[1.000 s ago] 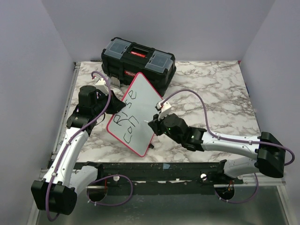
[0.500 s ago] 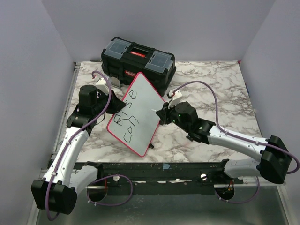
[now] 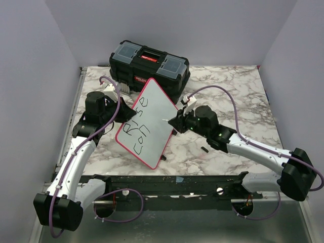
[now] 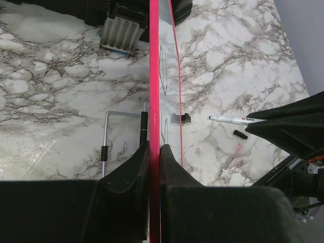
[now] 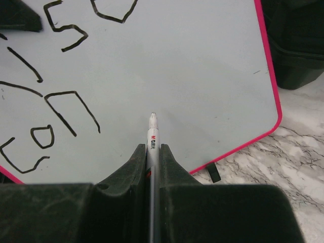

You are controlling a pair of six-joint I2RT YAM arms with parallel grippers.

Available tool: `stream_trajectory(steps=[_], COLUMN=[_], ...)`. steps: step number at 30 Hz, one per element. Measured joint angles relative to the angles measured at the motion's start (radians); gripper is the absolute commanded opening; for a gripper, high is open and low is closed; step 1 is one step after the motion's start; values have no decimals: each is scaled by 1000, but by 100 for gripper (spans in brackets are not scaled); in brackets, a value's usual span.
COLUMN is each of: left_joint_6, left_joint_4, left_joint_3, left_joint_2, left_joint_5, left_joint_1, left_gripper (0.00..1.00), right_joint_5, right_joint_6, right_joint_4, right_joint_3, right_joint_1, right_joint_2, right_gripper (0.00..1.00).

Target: Write a sentence on the whiteboard

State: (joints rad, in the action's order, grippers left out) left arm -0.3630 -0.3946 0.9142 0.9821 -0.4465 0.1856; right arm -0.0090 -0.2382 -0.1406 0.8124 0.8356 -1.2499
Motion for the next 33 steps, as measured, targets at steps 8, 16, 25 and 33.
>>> stream_trajectory(steps=[8, 16, 25, 33], left_joint_6=[0, 0, 0, 0], left_joint_4=[0, -1, -3, -4], left_joint_3=[0, 2, 4, 5], left_joint_2=[1, 1, 1, 1], left_joint_5=[0, 0, 1, 1], left_joint_1=[0, 4, 7, 7], left_gripper=[0, 0, 0, 0], right_joint_5=[-123, -188, -195, -195], right_joint_6=[31, 39, 36, 28], right_joint_4=[0, -5, -31, -48], right_joint_3=[7, 30, 34, 51], right_joint_1=[-7, -11, -11, -11], right_joint_2=[0, -9, -41, -76], right_gripper=[1, 1, 1, 1])
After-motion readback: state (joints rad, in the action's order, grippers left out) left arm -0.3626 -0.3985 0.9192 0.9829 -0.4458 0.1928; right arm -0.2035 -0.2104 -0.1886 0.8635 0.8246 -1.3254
